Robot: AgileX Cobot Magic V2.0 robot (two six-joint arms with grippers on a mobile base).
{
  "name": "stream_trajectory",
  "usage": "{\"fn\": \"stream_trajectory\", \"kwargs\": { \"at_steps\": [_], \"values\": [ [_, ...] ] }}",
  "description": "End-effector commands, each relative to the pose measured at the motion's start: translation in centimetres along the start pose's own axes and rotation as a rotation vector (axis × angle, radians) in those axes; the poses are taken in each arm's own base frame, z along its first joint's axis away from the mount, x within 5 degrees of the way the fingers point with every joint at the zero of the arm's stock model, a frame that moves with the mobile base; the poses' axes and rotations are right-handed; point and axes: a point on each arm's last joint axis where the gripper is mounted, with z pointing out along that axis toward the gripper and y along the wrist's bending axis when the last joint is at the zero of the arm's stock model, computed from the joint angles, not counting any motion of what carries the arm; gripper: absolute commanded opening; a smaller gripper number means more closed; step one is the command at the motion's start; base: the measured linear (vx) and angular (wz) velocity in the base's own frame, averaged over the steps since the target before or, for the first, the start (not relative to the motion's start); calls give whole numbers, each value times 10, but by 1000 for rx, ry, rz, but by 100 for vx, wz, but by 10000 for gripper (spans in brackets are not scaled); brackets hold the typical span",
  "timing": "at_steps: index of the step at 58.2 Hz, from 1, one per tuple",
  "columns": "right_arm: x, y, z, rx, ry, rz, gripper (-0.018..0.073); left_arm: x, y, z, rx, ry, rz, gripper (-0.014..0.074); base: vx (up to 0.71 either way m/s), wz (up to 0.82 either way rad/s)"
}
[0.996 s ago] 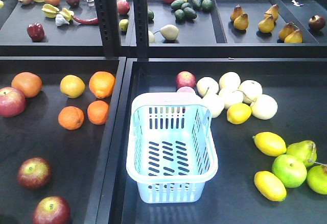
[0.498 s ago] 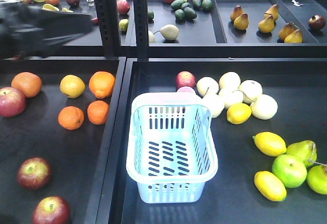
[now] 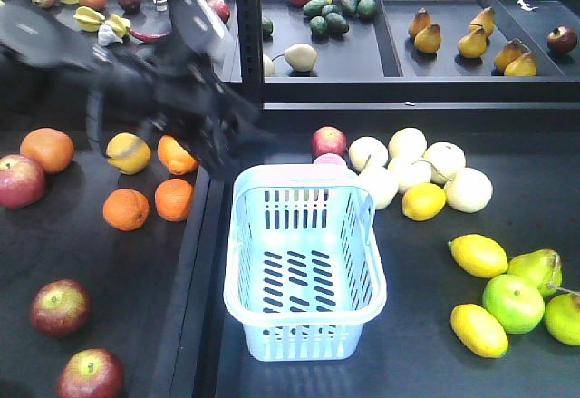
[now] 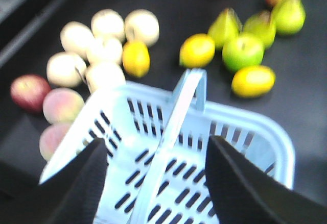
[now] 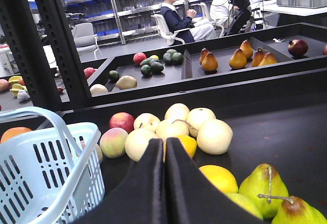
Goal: Pick three apples into basket with both arms
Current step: 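Lower the left gripper onto the basket handle and close it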
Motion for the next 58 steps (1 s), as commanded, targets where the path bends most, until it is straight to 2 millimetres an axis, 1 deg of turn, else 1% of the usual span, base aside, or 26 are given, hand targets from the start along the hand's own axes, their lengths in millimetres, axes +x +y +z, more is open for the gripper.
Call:
{"fn": "stream_trajectory", "kwargs": {
  "at_steps": [1,7,25,39,58],
  "values": [
    [-3,1,-1,-14,-73,-19,-5,-14,2,1,-56,-48,25,419,0,0],
    [-3,1,-1,-14,-73,-19,-5,-9,2,12,-38,-30,15,419,0,0],
    [-3,1,-1,-14,-74,-19,-5,-9,5,14,-65,-36,41,419,0,0],
    [-3,1,-1,-14,-74,-19,-5,0,11,26,-66,-16,45,419,0,0],
    [-3,1,-1,-14,-74,-19,-5,3,13,30,-69,-10,40,418,0,0]
  ]
}}
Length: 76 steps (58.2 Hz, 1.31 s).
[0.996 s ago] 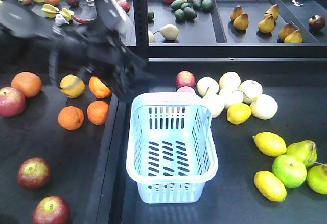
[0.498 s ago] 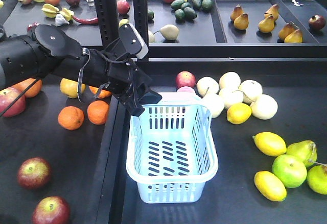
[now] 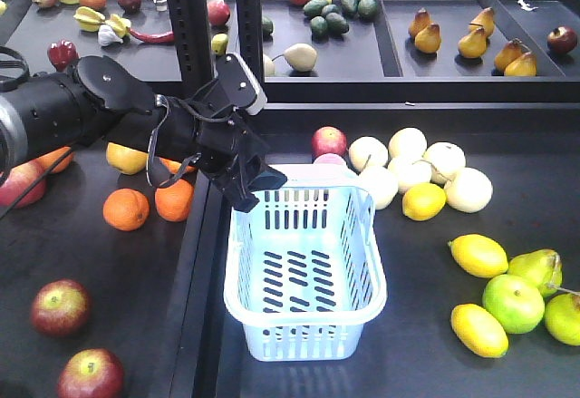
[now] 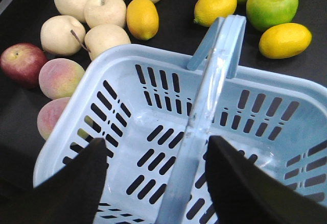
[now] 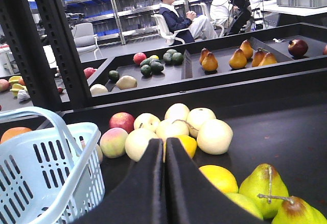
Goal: Pick three apples into basket with both arms
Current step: 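Lower the left gripper onto the basket handle and close it, then lift the light-blue basket by its handle with the left gripper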
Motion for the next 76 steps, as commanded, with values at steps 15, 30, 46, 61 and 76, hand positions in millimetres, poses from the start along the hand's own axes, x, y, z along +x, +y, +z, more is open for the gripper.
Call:
{"fn": "stream_trajectory", "kwargs": {
  "at_steps": [15,30,46,61,76],
  "values": [
    [-3,1,-1,-14,-74,-19,-5,-13,-3,-3,42,-50,-17,418,0,0],
    [-3,1,-1,-14,-73,-19,-5,-7,-2,5,53,-36,-29,410,0,0],
    [-3,1,-1,-14,-73,-19,-5,-7,-2,5,56,-35,-34,233,0,0],
    [-3,1,-1,-14,-73,-19,-5,-12,-10,-3,119,-46,-46,-8,0,0],
    [-3,1,-1,-14,-73,-19,-5,-33,-24,-30,174,-131,-52,-8,0,0]
  ]
}}
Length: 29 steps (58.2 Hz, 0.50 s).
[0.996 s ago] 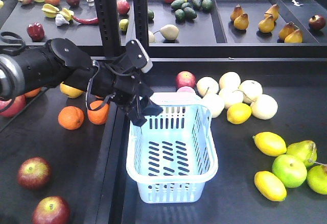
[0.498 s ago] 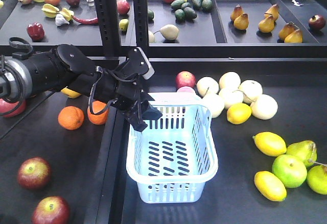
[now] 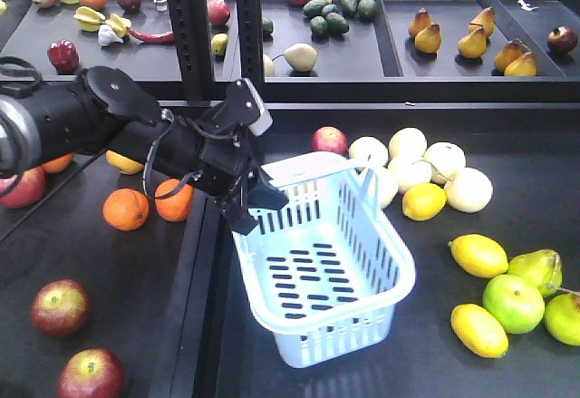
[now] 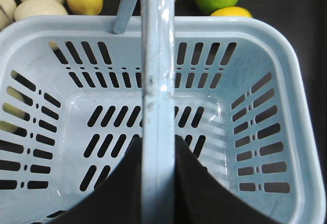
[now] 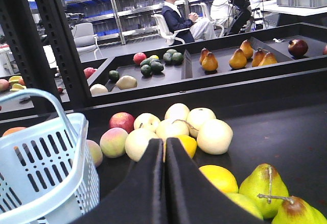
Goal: Pick three apples into basket with both arms
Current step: 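Lift the light-blue basket by its handle with the left gripper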
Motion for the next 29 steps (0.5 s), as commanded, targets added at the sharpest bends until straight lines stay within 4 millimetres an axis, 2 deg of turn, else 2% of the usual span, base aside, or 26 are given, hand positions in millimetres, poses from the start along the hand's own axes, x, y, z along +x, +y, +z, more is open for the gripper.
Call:
{"fn": "stream_trajectory", "kwargs": {
  "at_steps": [1,15,29],
  "values": [
    [-3,1,-1,-14,-73,-19,-5,-41,-21,-39,-9,-162,23,-8,0,0],
    [-3,1,-1,-14,-73,-19,-5,-61,-47,-77,12,-221,-9,-8,0,0],
    [-3,1,-1,-14,-73,-19,-5,-74,-74,-109,54,-250,-120,-8,0,0]
  ]
}}
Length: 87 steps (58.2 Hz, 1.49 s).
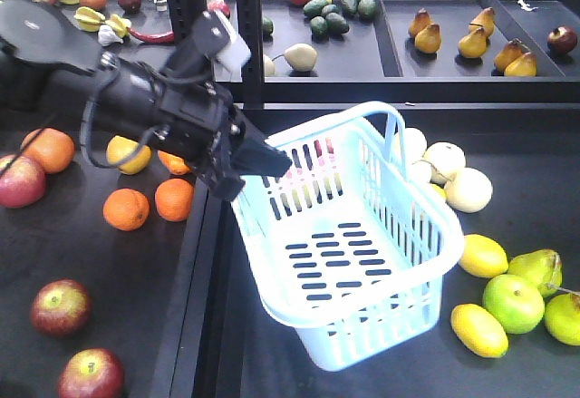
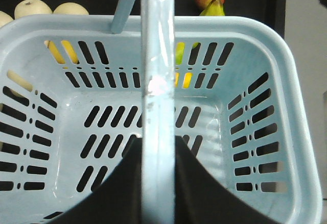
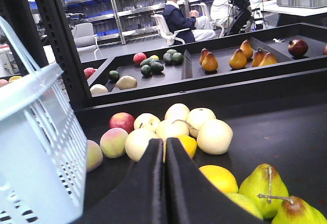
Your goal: Pick three apples into basket with both arms
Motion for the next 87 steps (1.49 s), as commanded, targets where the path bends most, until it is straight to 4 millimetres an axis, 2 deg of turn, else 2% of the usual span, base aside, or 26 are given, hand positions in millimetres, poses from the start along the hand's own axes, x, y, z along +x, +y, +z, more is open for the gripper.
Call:
{"fn": "stream_trajectory", "kwargs": {
  "at_steps": [1,11,27,42,69,80,87],
  "values": [
    [-3,1,-1,-14,-73,-19,-5,-29,-28,-30,25,-126,-54,-8,0,0],
    [-3,1,-1,-14,-73,-19,-5,-29,-47,-44,92,-73,-152,-8,0,0],
    [-3,1,-1,-14,-73,-19,-5,-18,-74,-64,82,-67,-165,-8,0,0],
    [-3,1,-1,-14,-73,-19,-5,15,-104,-80,-27,-146,-210,-8,0,0],
    [-3,1,-1,-14,-73,-19,-5,89,-176,-127,-261,-399,-207,-8,0,0],
    [-3,1,-1,-14,-73,-19,-5,111,-192,-131,-273,-424,-185,-8,0,0],
    [-3,1,-1,-14,-73,-19,-5,119,-196,-130,-272,-426,-185,-7,0,0]
  ]
}}
